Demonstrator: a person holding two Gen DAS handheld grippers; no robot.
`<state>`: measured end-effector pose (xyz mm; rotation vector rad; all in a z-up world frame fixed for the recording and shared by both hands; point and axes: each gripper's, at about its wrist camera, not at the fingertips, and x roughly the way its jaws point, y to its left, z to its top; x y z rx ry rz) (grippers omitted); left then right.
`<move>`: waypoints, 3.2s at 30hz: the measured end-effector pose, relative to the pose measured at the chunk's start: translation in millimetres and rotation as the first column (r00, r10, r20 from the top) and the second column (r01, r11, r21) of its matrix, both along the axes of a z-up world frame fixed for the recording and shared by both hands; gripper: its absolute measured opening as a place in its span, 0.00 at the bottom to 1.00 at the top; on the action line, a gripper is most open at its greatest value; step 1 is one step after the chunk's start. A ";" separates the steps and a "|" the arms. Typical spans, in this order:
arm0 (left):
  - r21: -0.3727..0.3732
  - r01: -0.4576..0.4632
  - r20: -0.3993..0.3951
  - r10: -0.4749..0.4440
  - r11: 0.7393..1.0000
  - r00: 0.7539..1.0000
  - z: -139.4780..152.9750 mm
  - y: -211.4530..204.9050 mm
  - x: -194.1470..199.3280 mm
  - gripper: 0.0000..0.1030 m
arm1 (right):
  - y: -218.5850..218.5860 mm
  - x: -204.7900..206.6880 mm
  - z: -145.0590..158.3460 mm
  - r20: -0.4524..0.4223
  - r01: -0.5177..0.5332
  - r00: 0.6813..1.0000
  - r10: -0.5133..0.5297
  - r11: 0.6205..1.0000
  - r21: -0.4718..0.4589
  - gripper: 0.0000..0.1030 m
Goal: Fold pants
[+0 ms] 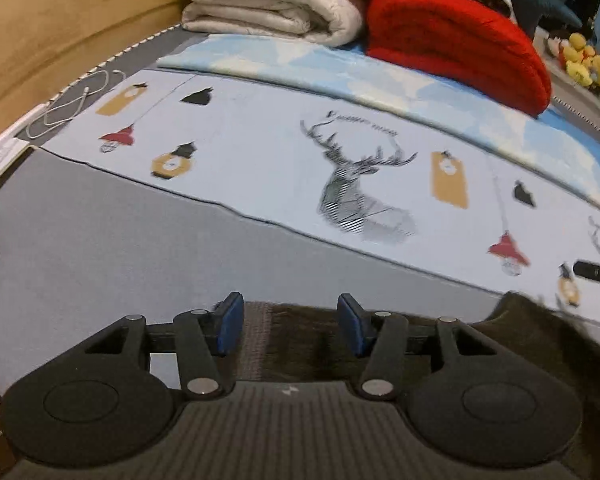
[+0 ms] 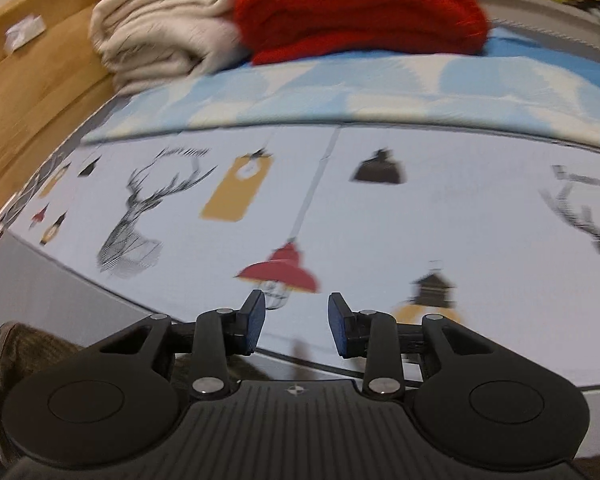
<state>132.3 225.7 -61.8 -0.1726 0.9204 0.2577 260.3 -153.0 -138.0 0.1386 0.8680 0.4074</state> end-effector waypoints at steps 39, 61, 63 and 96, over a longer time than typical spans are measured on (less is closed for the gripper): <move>-0.001 0.318 -0.003 -0.318 0.948 0.948 10.4 -217.9 66.8 0.59 | -465.4 -109.0 -74.0 0.005 0.803 0.589 -0.808 0.585 -0.112 0.50; 0.001 0.435 -0.094 -0.433 0.900 0.896 -12.2 -214.6 61.0 0.59 | -482.4 -119.9 -62.6 0.082 0.844 0.535 -0.841 0.527 -0.098 0.42; -0.010 0.456 -0.113 -0.454 0.890 0.884 -18.5 -217.7 58.4 0.59 | -484.4 -135.9 -50.8 0.089 0.864 0.504 -0.859 0.499 -0.070 0.43; 0.062 0.564 0.071 -0.567 0.823 0.820 -26.2 -258.2 -141.0 0.59 | -459.3 -328.4 -90.1 -0.340 0.956 0.292 -0.894 0.277 0.091 0.72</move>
